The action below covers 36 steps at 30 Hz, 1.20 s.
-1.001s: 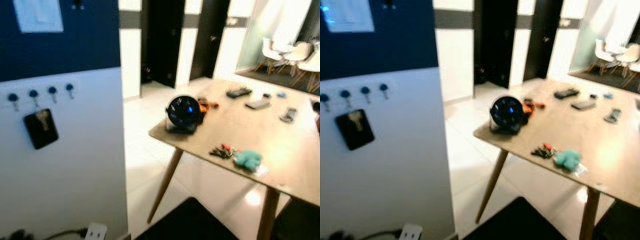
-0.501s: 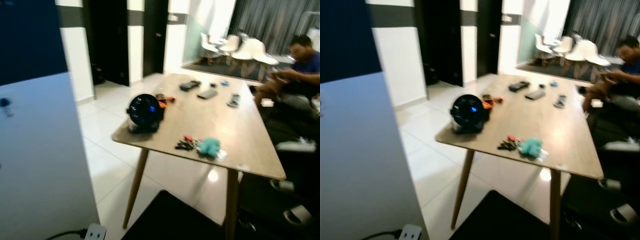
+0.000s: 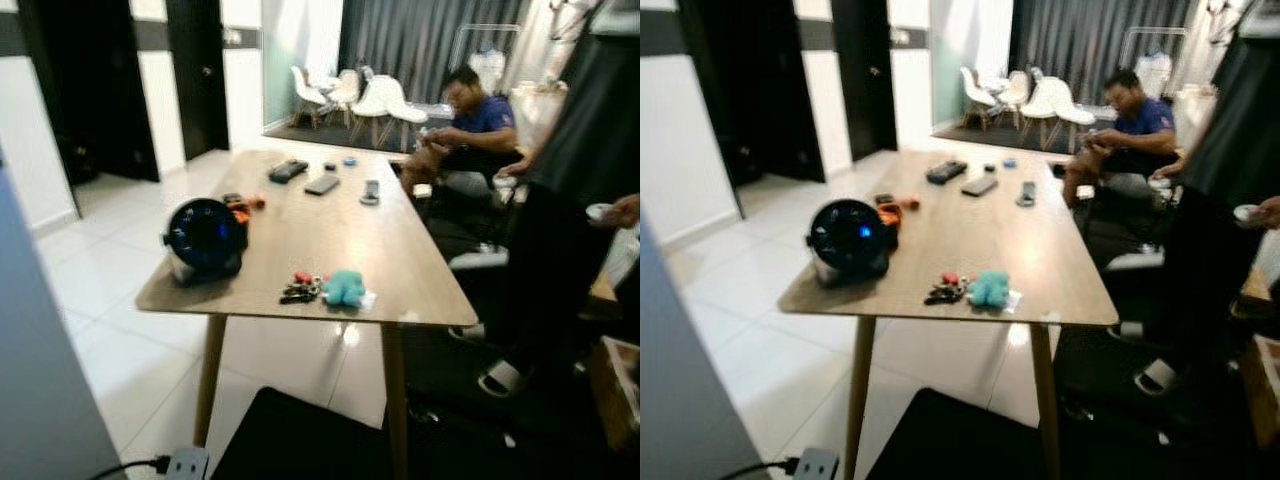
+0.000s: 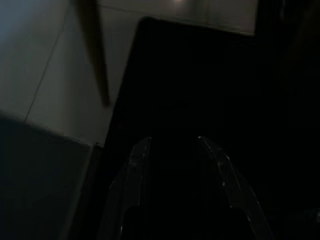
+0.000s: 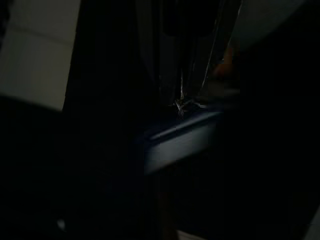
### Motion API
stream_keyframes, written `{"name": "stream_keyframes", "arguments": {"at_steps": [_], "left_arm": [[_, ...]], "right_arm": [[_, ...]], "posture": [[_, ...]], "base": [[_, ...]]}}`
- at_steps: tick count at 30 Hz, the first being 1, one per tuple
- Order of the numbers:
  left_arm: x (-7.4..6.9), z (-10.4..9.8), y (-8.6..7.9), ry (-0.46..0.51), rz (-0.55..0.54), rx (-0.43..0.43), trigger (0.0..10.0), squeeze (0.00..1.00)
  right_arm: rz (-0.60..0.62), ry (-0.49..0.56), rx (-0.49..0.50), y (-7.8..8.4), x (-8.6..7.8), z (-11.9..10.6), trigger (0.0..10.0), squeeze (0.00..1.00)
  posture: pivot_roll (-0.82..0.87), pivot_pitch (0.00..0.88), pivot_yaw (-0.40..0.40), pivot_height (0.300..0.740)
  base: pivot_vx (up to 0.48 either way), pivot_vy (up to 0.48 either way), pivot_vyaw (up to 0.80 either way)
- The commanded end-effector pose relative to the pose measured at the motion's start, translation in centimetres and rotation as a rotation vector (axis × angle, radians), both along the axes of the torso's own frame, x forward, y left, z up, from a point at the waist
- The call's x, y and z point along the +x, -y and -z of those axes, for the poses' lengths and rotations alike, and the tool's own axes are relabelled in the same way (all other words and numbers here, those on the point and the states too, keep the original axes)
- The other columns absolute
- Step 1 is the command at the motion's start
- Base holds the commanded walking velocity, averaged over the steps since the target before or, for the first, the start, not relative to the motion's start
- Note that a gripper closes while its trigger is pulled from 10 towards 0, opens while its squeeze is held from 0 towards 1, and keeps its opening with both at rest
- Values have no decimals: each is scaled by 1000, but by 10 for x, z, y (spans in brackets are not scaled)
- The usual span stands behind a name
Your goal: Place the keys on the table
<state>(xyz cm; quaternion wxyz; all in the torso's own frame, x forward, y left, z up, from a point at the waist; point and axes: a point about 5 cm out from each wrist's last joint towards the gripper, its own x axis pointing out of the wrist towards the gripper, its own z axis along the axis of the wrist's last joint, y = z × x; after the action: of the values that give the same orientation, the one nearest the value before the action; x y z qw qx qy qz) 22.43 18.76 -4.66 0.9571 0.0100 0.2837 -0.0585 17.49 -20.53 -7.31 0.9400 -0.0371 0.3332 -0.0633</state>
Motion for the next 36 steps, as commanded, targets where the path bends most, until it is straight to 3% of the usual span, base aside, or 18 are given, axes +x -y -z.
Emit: {"name": "stream_keyframes", "arguments": {"at_steps": [1, 6, 16, 31, 36], "left_arm": [[-1, 0, 1, 3, -18, -13, 10000, 0], [-1, 0, -1, 10, -56, -30, 10000, 0], [-3, 0, -3, 16, -75, -21, 10000, 0], [0, 0, 0, 7, -81, -51, 10000, 0], [2, -2, 0, 17, -69, -13, 10000, 0]], "right_arm": [[-5, -8, -11, 4, -1, 0, 10000, 0], [-10, -7, 17, 3, 0, 0, 10000, 0], [-77, -11, 7, -2, 3, -1, 10000, 0], [-66, -10, 12, 0, 3, -1, 10000, 0], [-66, -18, 9, 1, 1, 0, 10000, 0]], "posture": [[23, 46, 32, 740], [20, 47, 28, 740], [26, 44, 11, 740], [19, 32, 17, 740], [16, 25, 18, 740]], "base": [[0, 0, -800], [0, 0, -748], [0, 0, 0], [0, 0, 0], [0, 0, 0]]}}
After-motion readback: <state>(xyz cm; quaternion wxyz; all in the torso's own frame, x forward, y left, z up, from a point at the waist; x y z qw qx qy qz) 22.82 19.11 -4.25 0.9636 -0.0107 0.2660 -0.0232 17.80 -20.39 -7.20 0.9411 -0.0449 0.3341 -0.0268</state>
